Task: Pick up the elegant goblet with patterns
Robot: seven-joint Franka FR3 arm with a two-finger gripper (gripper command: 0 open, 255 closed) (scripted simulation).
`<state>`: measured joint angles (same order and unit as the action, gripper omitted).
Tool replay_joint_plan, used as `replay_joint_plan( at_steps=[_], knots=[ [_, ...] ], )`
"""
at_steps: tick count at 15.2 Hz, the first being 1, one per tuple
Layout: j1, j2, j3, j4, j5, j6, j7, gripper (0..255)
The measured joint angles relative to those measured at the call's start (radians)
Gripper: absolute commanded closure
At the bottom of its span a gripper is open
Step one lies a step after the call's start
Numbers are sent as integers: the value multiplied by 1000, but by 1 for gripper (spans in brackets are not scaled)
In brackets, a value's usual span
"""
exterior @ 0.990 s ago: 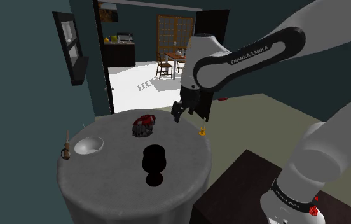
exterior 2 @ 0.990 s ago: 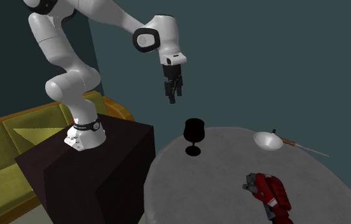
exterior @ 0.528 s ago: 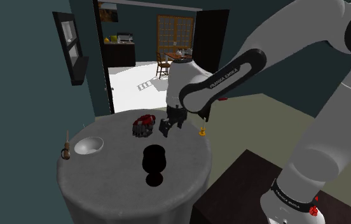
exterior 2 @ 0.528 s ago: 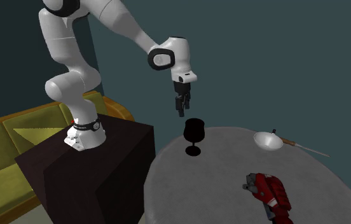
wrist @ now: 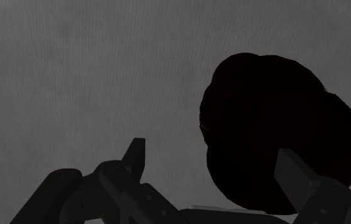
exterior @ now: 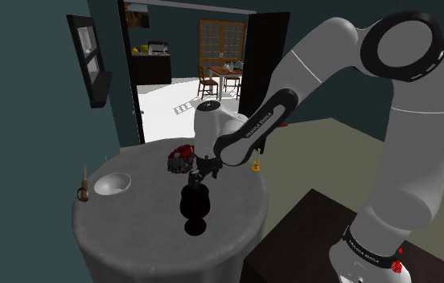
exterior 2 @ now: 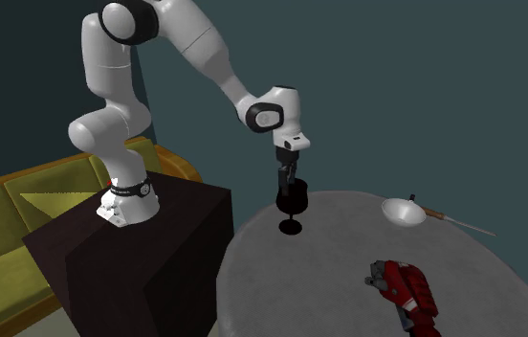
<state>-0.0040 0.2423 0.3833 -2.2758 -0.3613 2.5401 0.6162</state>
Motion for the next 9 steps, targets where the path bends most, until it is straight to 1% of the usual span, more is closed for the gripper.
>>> replay_joint_plan(
  at_steps=[7, 8, 9],
  knots=[
    [29, 91, -41, 11, -85, 67, 67, 0],
    [31, 96, -44, 11, -90, 71, 71, 255],
    [32, 99, -45, 11, -93, 73, 74, 255]
  ],
)
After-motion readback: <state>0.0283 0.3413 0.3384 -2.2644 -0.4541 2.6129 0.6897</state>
